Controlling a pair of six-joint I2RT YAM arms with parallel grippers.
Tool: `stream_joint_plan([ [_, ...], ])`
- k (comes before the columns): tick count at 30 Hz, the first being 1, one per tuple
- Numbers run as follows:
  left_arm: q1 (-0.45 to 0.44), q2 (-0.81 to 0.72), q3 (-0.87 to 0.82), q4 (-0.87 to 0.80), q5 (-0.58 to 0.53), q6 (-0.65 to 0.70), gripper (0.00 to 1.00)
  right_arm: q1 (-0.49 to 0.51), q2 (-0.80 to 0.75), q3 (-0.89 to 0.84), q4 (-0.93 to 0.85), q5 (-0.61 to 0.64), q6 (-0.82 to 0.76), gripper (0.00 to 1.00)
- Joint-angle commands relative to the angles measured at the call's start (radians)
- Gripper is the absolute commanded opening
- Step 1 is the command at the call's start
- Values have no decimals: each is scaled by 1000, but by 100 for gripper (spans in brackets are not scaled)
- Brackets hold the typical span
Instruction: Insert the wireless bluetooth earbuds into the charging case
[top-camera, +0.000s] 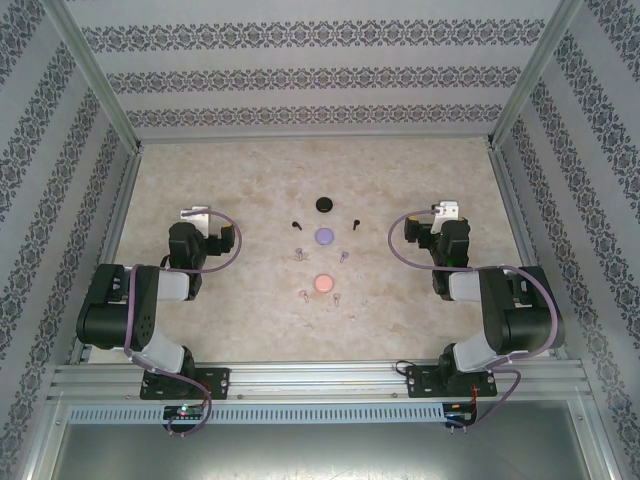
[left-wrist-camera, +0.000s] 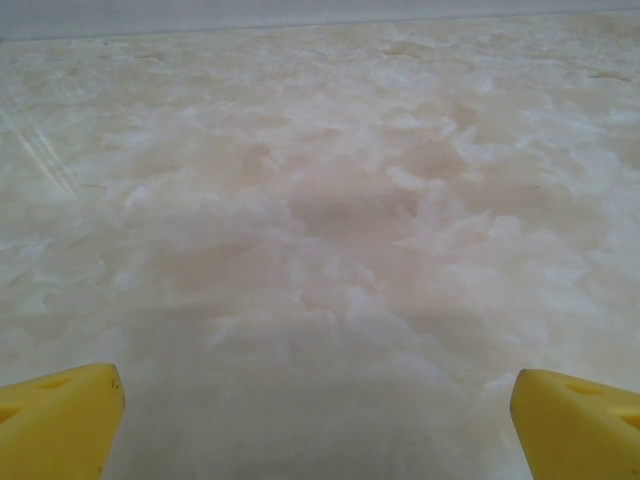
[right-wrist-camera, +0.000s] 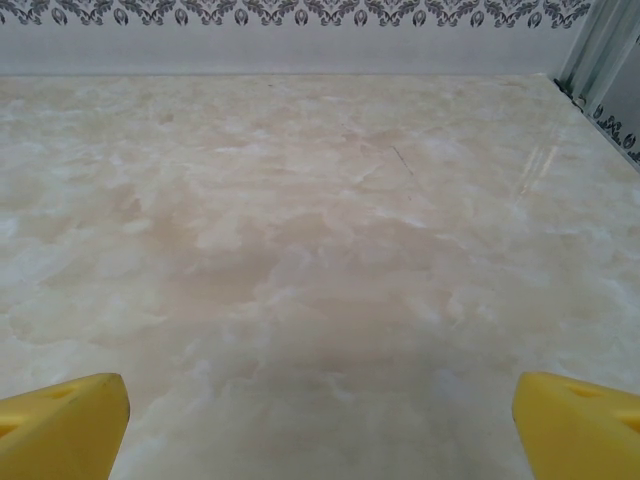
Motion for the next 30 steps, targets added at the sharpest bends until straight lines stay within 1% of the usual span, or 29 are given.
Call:
stream_joint_plan([
  [1, 8, 6, 20, -6, 6, -14, 99, -5, -18, 7, 16, -10, 5, 98],
  [2, 7, -7, 31, -33, 6, -14, 99, -5, -33, 2, 13, 3, 10, 98],
  [3, 7, -30, 57, -98, 5, -14, 99, -5, -60, -3, 6, 21, 13, 98],
  [5, 7, -70, 118, -235, 4, -16, 99, -1, -137, -4, -61, 62, 20, 98],
  [7, 7, -105, 161, -334, -1, -14, 99, 6, -217, 0, -122, 100, 24, 98],
  [9, 5, -144, 201, -417, 5, -22, 99, 7, -308, 16, -235, 119, 60, 98],
  [11, -2, -184, 267, -549, 26, -42, 100, 4, -402, 67, -396, 112, 138, 98],
  [12, -8, -196, 305, -621, 28, -56, 99, 3, -441, 89, -471, 126, 202, 98],
  [13, -11, -209, 340, -693, 30, -83, 99, -2, -486, 105, -541, 161, 324, 98],
  [14, -15, -218, 368, -739, 34, -112, 99, -11, -522, 104, -575, 151, 399, 98],
  [16, -22, -249, 410, -828, 26, -210, 99, -41, -595, 89, -586, -8, 448, 98],
  [17, -24, -263, 424, -859, 32, -257, 99, -41, -616, 93, -604, -57, 461, 98],
  [20, -31, -302, 448, -931, 47, -409, 99, -30, -628, 167, -775, -206, 521, 98],
  [22, -32, -310, 463, -977, 103, -478, 99, 14, -593, 228, -912, -271, 528, 96],
  [23, -33, -307, 475, -999, 135, -503, 99, 45, -573, 256, -970, -275, 524, 95],
  [25, -36, -304, 478, -1020, 214, -537, 99, 144, -515, 317, -1095, -267, 511, 91],
  [26, -39, -307, 472, -1015, 235, -554, 99, 188, -487, 341, -1138, -257, 503, 89],
  [27, -45, -316, 465, -1009, 253, -564, 99, 247, -453, 370, -1187, -239, 493, 89],
  [30, -77, -343, 456, -1033, 240, -570, 99, 401, -343, 453, -1306, -178, 473, 89],
])
